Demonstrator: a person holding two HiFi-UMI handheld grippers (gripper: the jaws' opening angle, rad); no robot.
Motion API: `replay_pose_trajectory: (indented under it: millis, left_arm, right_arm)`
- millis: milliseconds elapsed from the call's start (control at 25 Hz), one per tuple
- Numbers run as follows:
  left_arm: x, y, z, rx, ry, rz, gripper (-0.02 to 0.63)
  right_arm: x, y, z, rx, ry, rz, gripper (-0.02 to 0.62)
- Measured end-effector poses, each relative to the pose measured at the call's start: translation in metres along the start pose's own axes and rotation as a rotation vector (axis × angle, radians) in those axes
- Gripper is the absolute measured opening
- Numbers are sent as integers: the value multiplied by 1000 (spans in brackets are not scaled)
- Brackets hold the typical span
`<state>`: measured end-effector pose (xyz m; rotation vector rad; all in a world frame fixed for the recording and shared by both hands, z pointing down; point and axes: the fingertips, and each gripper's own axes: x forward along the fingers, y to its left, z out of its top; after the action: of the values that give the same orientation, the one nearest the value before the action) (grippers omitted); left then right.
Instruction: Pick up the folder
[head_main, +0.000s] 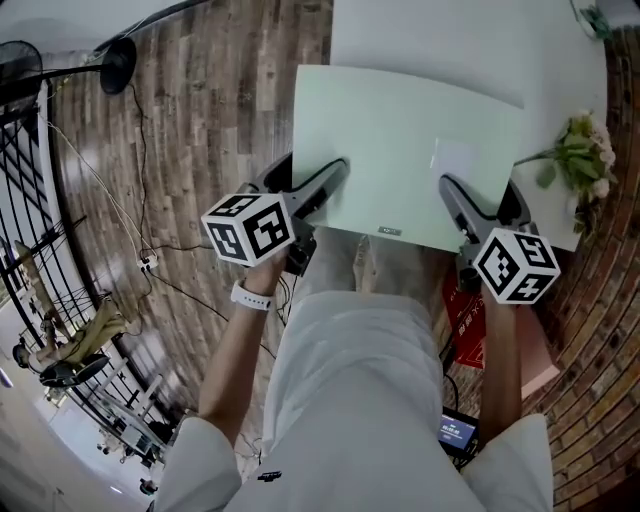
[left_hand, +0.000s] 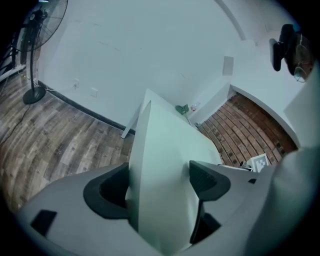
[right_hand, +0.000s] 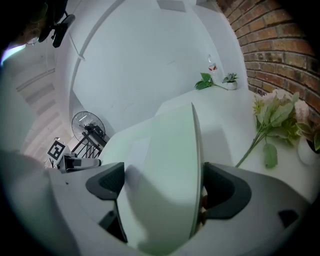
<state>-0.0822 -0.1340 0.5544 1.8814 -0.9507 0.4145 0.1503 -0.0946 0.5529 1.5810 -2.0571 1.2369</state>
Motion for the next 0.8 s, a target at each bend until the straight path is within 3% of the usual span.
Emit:
replay_pose_trajectory:
  millis: [800]
  left_arm:
    - [-47,-57,46,59,-152,-37,387]
  right_arm:
    - [-56,32,65,-102,-127,30,489]
